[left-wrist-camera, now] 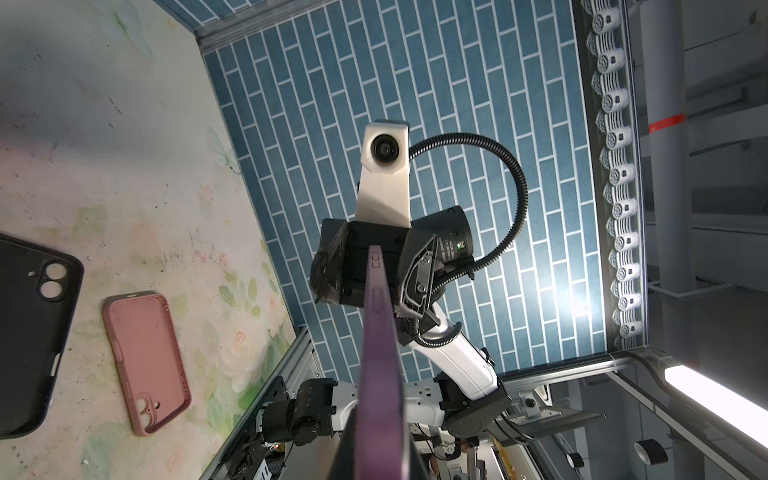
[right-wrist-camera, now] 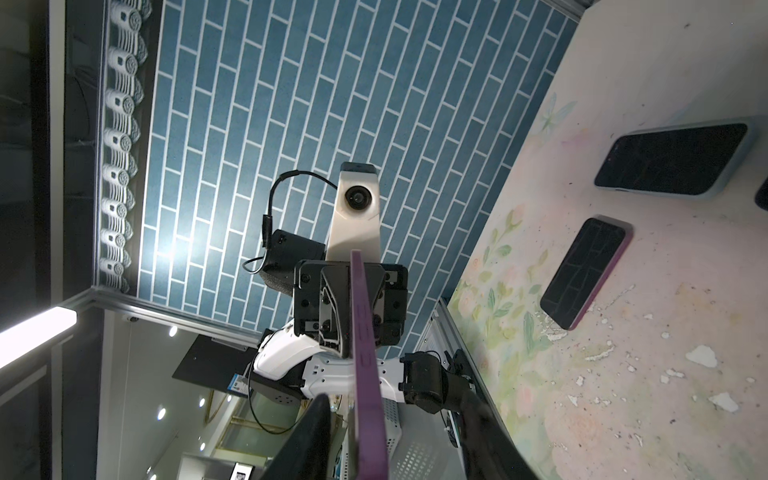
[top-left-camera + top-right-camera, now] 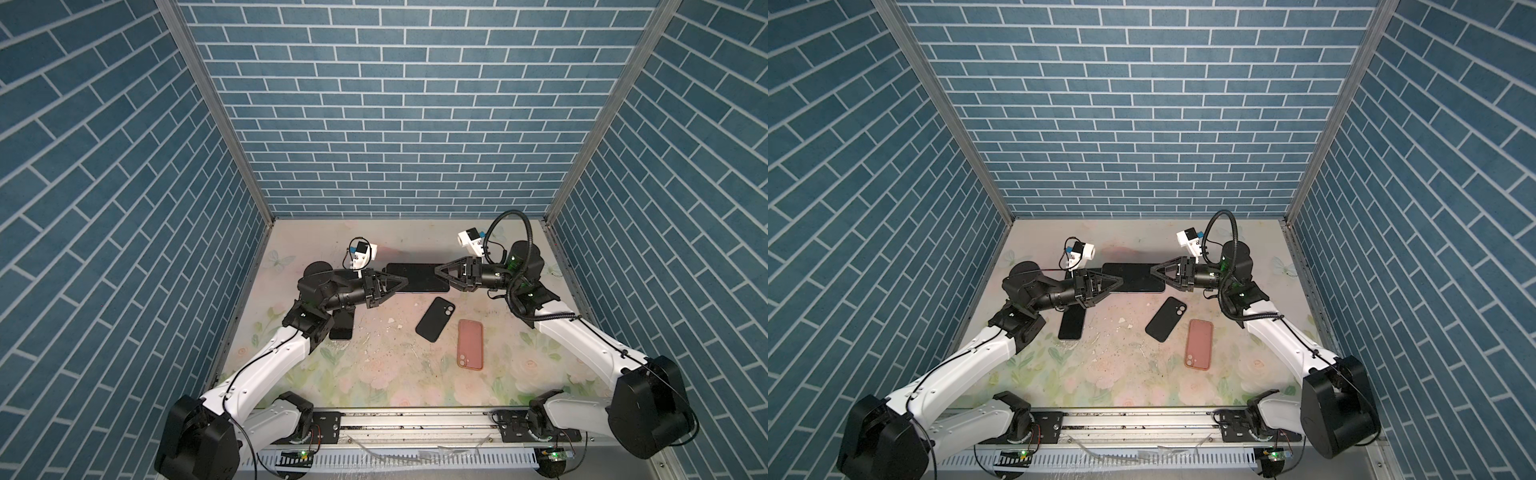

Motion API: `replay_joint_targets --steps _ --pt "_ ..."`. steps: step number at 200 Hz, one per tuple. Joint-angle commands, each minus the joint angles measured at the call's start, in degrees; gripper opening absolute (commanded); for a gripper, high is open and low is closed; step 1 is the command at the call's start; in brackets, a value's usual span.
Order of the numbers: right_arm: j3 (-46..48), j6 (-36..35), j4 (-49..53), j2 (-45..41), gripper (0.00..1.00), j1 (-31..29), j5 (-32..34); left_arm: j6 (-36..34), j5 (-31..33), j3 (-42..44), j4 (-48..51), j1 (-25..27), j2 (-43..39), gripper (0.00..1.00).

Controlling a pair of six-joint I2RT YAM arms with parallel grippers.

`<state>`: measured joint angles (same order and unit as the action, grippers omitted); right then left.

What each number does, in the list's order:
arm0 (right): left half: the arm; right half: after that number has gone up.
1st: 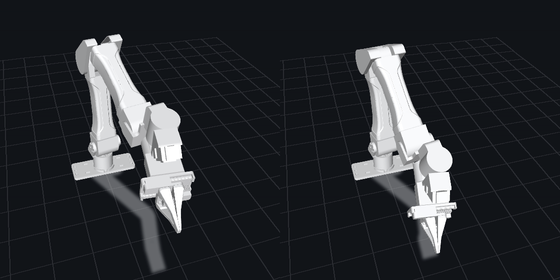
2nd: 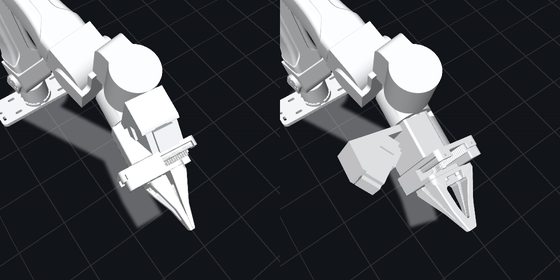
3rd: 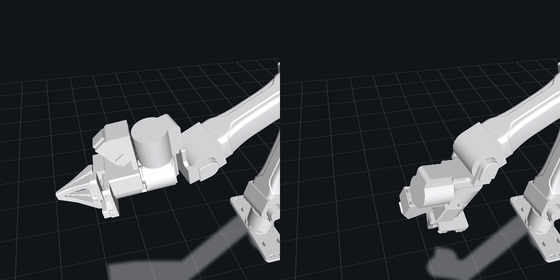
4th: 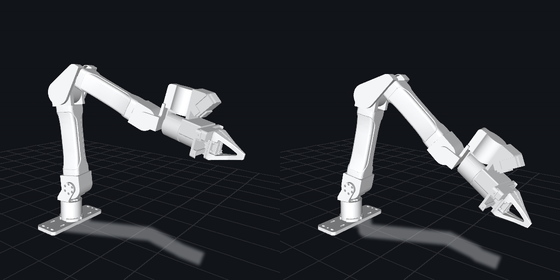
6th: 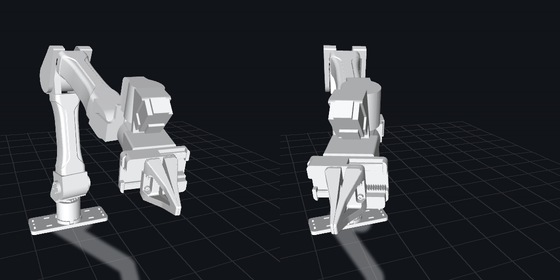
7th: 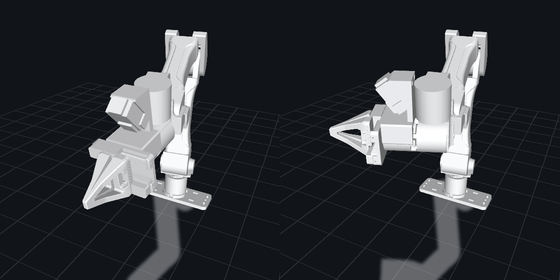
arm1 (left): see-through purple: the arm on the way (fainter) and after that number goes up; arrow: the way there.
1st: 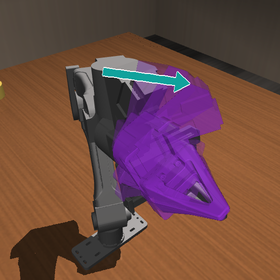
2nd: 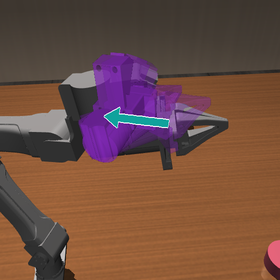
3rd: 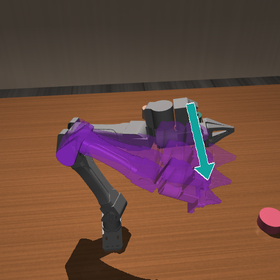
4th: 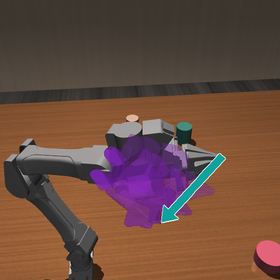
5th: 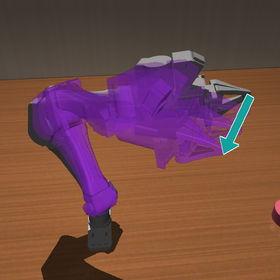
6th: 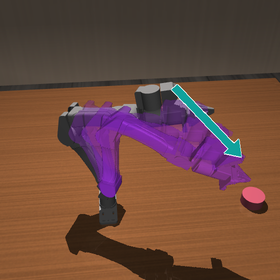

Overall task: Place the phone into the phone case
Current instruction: 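Hold the purple-framed phone raised between both grippers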

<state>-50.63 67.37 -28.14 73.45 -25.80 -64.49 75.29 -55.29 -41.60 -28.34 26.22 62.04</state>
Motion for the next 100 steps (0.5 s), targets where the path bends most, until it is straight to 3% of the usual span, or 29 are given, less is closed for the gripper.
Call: replay_joint_targets --steps 1,60,100 --pt "-3.4 -3.6 0.8 1.6 0.48 0.0 -5.5 -1.7 -3.2 -2.4 -0.1 0.3 -1.1 0.00" --pt "-1.8 16.2 -24.9 7.1 0.31 -1.2 -8.3 -2.0 -2.1 -3.0 0.8 0.6 0.5 0.00" --pt "-2.1 18.1 -27.3 8.5 0.24 -2.9 -8.9 -2.5 -1.6 -3.4 1.2 1.0 1.9 0.00"
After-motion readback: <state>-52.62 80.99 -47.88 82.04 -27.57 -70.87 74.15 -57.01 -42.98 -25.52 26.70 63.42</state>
